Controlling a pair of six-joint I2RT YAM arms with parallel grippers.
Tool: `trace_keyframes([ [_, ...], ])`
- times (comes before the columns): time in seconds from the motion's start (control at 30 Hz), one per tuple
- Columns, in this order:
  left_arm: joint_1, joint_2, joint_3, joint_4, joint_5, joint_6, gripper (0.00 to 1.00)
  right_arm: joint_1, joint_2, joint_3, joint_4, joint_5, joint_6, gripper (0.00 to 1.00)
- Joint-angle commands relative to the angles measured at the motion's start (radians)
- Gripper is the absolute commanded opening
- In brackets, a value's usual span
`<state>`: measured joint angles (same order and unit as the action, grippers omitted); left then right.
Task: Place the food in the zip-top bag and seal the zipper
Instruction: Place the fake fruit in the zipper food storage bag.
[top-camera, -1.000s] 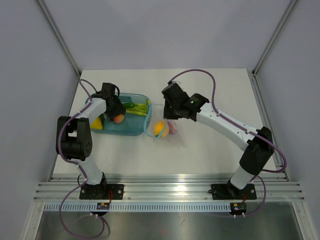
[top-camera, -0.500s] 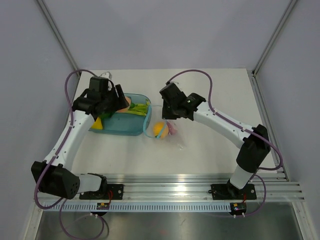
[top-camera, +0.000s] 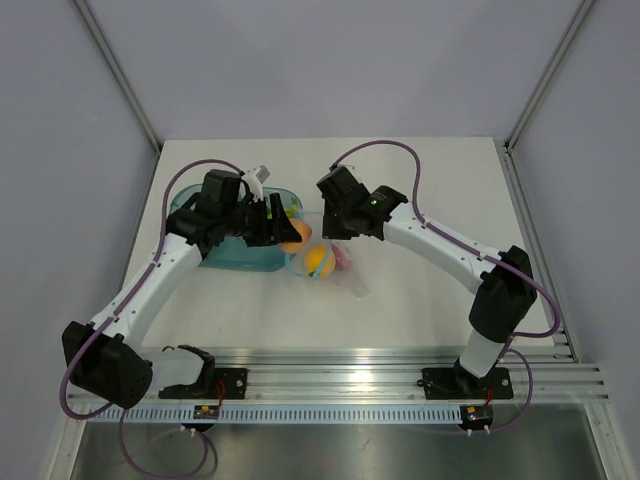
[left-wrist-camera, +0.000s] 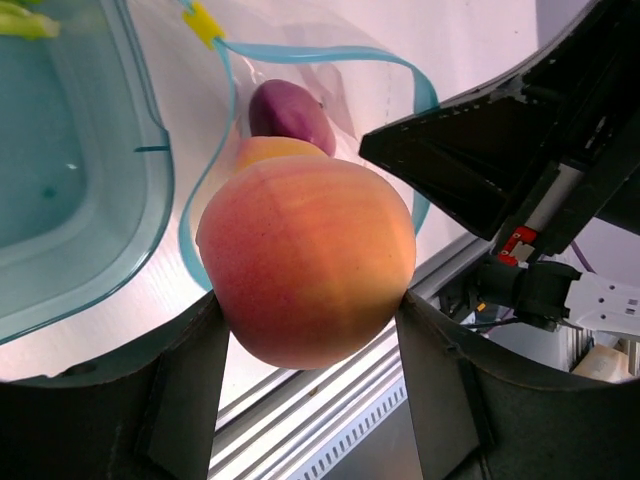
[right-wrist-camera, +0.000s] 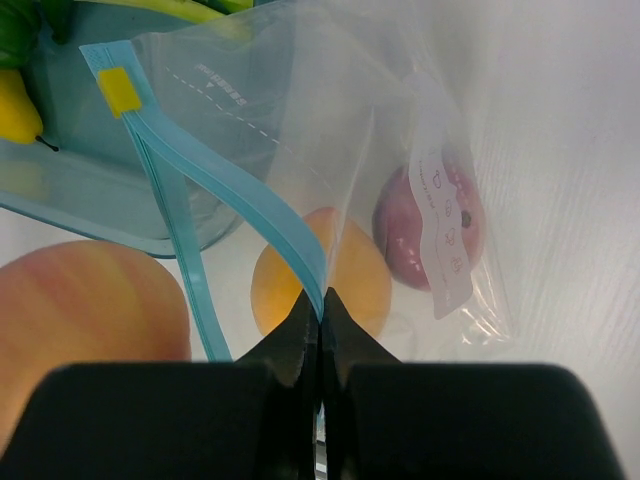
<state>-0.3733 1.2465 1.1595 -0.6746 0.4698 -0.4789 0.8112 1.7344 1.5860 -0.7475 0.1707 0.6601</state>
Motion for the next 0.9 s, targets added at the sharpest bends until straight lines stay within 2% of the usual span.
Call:
trace_keyframes([
  [0.0,-0.029,0.005,-0.006,0.107,0.086,-0.046,0.45,-0.001,-0.050,0.043,0.030,-0.003,0.010,0.00],
  [0.2,-0.056,0.080,-0.029,0.174,0.056,-0.084,0.46,0.000,-0.059,0.038,0.056,-0.075,0.021,0.00],
  [0.57,-0.065,0.188,-0.006,0.244,0.024,-0.124,0.47,0.000,-0.160,-0.027,0.091,-0.105,0.042,0.00],
  [0.73,-0.099,0.222,0.029,0.267,-0.035,-0.159,0.47,0.000,-0.144,-0.029,0.097,-0.119,0.045,0.00],
  [0.87,-0.131,0.232,0.013,0.316,-0.042,-0.199,0.51,0.000,-0.128,-0.043,0.111,-0.131,0.049,0.00],
])
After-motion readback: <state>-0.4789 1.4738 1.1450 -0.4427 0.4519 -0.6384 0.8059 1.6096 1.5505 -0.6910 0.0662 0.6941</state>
